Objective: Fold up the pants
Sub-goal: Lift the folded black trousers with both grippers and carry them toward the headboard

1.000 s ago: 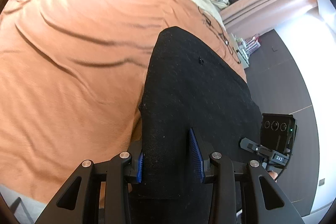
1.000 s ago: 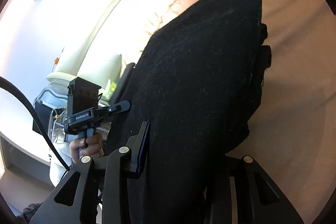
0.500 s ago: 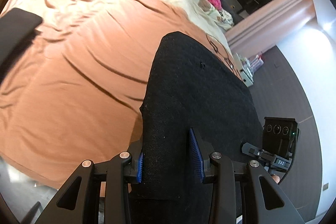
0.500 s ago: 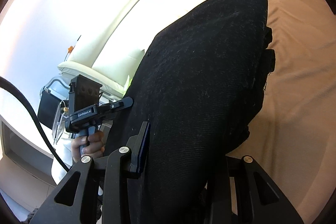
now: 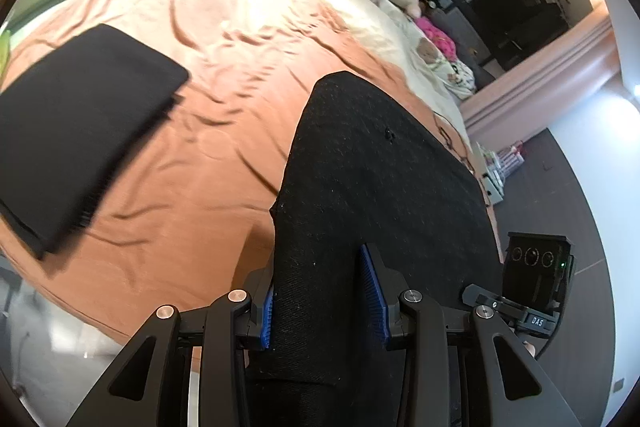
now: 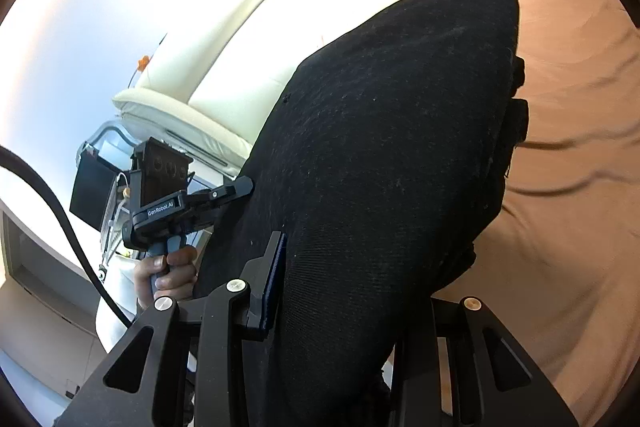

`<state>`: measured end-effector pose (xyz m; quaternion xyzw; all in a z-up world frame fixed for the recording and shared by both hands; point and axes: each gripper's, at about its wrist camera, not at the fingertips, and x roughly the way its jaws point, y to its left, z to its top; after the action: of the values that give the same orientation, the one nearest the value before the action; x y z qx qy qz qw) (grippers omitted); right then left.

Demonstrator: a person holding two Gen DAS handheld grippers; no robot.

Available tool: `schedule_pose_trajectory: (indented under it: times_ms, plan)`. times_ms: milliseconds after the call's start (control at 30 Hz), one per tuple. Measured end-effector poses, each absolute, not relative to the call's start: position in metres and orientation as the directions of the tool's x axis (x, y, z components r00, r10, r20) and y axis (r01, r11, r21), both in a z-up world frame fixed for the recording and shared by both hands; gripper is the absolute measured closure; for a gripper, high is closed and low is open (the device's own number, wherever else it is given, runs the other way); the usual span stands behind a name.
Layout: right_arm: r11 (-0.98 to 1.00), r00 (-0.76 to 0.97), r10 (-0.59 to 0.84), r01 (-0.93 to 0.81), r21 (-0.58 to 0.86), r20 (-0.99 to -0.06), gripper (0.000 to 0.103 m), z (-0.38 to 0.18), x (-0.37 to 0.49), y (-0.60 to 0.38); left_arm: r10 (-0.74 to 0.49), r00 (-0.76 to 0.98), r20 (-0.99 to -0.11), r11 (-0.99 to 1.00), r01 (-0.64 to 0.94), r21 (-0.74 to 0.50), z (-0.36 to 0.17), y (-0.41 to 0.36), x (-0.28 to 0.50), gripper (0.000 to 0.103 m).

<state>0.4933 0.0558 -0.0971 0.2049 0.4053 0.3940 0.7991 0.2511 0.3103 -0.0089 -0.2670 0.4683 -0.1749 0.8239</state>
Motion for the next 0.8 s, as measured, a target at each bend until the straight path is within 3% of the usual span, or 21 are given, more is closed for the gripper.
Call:
schedule_pose_trajectory:
  times_ms: [800]
  plan:
    - [0.55,0.274,0.83,-0.544,0.634,-0.485,0.072,-0.114,0.576,0.119,-0.39,0.514,-0.764,0.868,-0.071,-0.491,0.002,0.474,0.329,0.065]
